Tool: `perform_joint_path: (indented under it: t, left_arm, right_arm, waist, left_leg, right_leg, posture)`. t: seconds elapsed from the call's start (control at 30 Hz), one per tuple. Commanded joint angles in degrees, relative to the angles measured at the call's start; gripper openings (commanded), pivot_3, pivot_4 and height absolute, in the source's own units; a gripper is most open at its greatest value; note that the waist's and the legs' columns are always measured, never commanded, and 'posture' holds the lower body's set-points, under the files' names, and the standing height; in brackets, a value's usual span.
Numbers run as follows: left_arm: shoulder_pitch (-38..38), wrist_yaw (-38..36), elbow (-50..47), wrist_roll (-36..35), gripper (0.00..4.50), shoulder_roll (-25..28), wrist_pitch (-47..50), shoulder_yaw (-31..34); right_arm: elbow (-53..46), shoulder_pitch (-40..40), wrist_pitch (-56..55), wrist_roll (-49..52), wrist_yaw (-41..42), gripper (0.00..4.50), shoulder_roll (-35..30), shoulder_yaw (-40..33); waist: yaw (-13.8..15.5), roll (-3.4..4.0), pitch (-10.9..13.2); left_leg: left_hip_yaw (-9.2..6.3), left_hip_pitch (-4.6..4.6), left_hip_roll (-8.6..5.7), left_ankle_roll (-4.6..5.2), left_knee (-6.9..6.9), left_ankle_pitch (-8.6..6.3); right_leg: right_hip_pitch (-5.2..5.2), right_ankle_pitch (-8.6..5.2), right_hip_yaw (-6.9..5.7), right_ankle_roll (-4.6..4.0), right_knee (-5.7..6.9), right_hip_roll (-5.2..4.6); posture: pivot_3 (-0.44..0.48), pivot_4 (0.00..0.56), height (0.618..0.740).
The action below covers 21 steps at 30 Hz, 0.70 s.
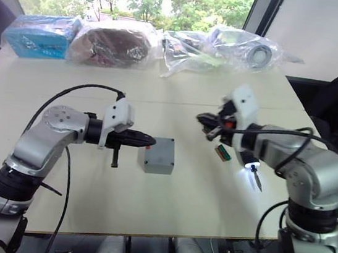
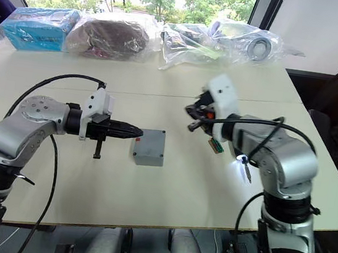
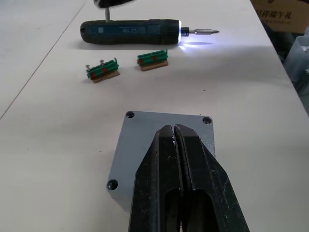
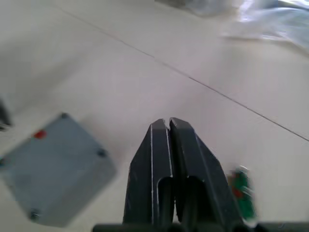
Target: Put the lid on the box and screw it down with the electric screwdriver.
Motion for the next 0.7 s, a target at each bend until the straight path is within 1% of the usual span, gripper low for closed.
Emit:
perform_joint_path:
  t: [0.03, 0.23, 0.43, 0.7]
  left_arm:
    - [0.72, 0.77, -1.18, 0.39, 0.0, 0.76, -1.0, 0.76]
    - [2.53, 1.66, -2.18, 0.21, 0.0, 1.75, -0.97, 1.6]
    - [3.18, 2.59, -2.7, 0.0, 0.0, 1.89, -0.96, 1.63]
    - [3.68, 3.21, -3.48, -0.32, 0.0, 1.93, -0.65, 1.58]
  right_arm:
    - [-0.78, -1.33, -0.72, 0.31, -0.12, 0.02, 1.4, 3.63]
    - [3.04, -1.23, -4.32, -1.35, 0.68, 0.02, 1.7, 7.85]
    - [5.46, -0.91, -6.44, -2.45, 1.18, 0.02, 1.67, 9.29]
    - [6.28, 0.22, -7.25, -3.16, 1.6, 0.02, 1.57, 10.13]
  waist:
    - [0.04, 0.0, 0.0]
    - [0.0, 0.0, 0.0]
    - [0.0, 0.0, 0.0]
    - [0.0, 0.0, 0.0]
  left_leg:
    - [0.01, -0.03, 0.0, 0.0, 0.0, 0.0]
    - [0.02, -0.05, -0.02, 0.0, 0.02, 0.0]
    - [0.01, -0.05, 0.0, 0.0, 0.0, 0.0]
    - [0.01, -0.05, 0.0, 0.0, 0.0, 0.0]
  right_leg:
    - [-0.02, 0.0, 0.0, 0.0, 0.0, -0.01]
    - [-0.04, 0.0, 0.01, 0.0, -0.01, -0.03]
    - [-0.06, 0.0, 0.0, 0.0, 0.0, -0.01]
    - [-0.06, 0.0, 0.0, 0.0, 0.0, -0.01]
  posture:
    - [0.0, 0.15, 0.74]
    - [0.0, 0.15, 0.74]
    - [0.0, 0.15, 0.74]
    - [0.0, 0.15, 0.74]
